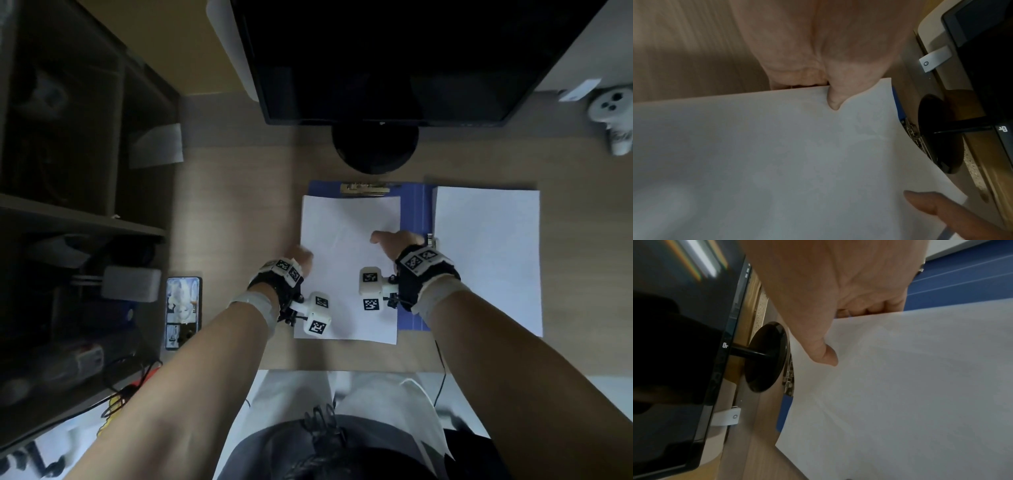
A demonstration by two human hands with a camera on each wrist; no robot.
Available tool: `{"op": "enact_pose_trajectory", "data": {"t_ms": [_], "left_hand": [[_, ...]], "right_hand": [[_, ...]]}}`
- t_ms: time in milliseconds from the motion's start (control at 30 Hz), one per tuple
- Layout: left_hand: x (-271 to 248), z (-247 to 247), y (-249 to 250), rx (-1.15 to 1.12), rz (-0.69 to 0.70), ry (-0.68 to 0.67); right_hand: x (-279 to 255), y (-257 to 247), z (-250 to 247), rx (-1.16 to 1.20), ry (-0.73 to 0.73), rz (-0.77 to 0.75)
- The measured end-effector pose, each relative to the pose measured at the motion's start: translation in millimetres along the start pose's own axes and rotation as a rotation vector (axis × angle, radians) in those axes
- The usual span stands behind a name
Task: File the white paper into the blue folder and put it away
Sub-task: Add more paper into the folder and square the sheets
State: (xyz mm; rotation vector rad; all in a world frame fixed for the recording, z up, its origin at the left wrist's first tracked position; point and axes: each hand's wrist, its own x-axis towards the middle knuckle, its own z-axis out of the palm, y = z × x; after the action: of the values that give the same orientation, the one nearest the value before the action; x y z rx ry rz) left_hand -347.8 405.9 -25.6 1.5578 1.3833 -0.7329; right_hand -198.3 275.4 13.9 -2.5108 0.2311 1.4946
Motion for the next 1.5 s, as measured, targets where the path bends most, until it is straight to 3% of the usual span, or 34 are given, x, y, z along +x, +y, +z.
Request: {"op": "enact_pose_trajectory", "data": {"t_ms": [367, 567, 733, 1067, 1200, 1500], "left_hand": [[-10.0, -0.3, -1.9, -0.1, 0.028, -0.048], [-12.0, -3.9, -0.1, -0.121, 0.053, -0.046], [-8.3, -2.0, 8.5, -0.073, 0.047, -0.019], [-4.0, 5.7, 16.5, -0.163, -0.05, 0.043], [4.2, 2.2, -0.6, -0.216, 0.04, -0.099], [10.1, 2.6, -3.6, -0.137, 0.048, -0.027]], "right_hand": [[1.5, 21.5, -12.3, 0.317, 0.001, -0.022], [0.4, 17.7, -16.3, 0.168, 0.087, -0.149], [9.1, 20.6, -15.1, 0.002, 0.141, -0.154], [21.3, 17.1, -20.3, 0.1, 0.198, -0.087], [32.3, 24.7, -21.0, 0.109, 0.184, -0.118], [32.2, 21.4, -22.2, -0.001, 0.178, -0.191]]}}
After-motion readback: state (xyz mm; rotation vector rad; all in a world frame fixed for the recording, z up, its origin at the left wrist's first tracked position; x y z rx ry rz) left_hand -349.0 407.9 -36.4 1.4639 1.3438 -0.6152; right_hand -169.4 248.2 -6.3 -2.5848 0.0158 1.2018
